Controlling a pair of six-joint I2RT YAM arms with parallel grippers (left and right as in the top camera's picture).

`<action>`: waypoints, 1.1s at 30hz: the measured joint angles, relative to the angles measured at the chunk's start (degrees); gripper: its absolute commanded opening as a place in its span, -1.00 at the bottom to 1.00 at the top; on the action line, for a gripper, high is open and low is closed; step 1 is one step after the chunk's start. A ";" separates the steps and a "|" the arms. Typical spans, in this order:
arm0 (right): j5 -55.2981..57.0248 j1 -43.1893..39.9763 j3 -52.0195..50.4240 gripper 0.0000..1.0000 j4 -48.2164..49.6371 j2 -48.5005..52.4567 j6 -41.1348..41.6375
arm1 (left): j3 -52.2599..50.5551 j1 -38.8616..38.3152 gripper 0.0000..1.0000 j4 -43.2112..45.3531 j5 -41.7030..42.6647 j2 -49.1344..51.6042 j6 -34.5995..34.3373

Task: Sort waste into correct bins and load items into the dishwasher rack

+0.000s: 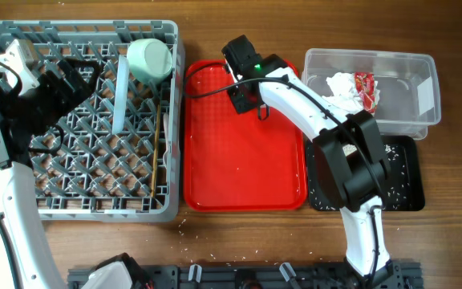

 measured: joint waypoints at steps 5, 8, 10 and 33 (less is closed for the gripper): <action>-11.76 0.28 0.02 -0.48 -8.44 -0.02 -0.66 | 0.00 0.00 1.00 0.00 0.00 0.00 0.00; -15.28 1.16 0.42 -0.41 -12.55 -0.04 -0.83 | 0.00 0.00 1.00 0.00 0.00 0.00 0.00; -16.72 2.62 0.35 -0.38 -15.23 -0.04 -0.55 | 0.00 0.00 1.00 0.00 -0.02 0.00 -0.02; 1.62 1.84 -0.68 0.57 -24.70 -27.71 20.17 | 0.00 0.00 1.00 0.02 -0.02 0.00 0.00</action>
